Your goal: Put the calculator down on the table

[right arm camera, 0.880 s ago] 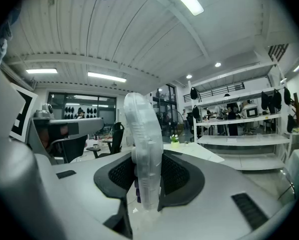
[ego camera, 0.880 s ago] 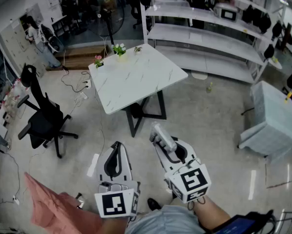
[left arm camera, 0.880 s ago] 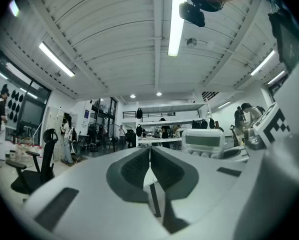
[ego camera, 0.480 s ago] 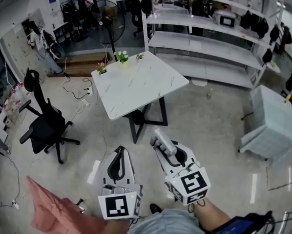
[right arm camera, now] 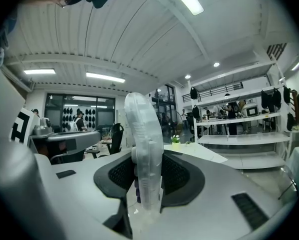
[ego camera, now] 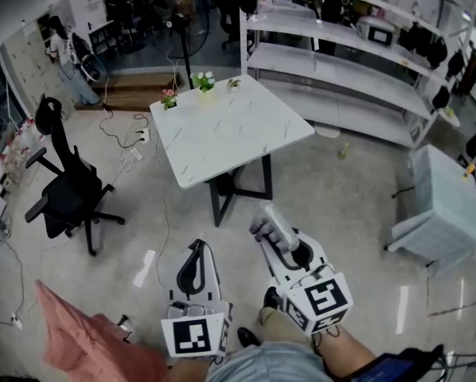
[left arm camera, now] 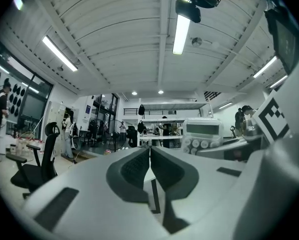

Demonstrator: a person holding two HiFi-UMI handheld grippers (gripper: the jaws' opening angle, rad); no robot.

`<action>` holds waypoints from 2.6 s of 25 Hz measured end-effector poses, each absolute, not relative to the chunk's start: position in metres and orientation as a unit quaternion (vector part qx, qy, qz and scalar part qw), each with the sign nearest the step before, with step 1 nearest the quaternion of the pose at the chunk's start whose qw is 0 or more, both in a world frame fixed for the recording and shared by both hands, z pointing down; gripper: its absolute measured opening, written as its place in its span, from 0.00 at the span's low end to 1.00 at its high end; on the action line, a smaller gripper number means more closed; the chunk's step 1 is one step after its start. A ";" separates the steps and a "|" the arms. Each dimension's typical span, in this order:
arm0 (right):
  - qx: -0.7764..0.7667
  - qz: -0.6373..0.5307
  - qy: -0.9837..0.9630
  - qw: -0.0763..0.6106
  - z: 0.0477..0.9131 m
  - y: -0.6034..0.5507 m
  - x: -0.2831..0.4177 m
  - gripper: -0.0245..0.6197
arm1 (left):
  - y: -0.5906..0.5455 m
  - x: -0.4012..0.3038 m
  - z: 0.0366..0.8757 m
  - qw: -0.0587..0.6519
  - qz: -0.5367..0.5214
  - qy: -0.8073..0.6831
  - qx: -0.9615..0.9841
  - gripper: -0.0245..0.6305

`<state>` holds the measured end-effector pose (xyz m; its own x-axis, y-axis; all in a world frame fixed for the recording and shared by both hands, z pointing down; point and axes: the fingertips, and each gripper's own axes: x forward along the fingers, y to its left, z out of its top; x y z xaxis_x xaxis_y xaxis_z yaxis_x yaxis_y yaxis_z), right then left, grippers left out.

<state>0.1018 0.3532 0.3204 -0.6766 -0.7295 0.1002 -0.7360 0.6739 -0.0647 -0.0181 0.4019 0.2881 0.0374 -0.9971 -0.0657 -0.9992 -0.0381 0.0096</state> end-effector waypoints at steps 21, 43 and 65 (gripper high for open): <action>0.427 0.126 -0.893 0.058 0.388 0.115 0.138 0.26 | 0.161 -0.005 0.336 -0.023 -0.047 0.691 -0.721 0.05; 0.388 0.091 -0.916 0.044 0.354 -0.010 0.099 0.26 | 0.043 -0.041 0.313 -0.001 -0.025 0.716 -0.698 0.05; 0.332 0.064 -0.937 0.082 0.343 -0.186 -0.073 0.26 | -0.139 -0.197 0.305 0.019 -0.012 0.736 -0.676 0.05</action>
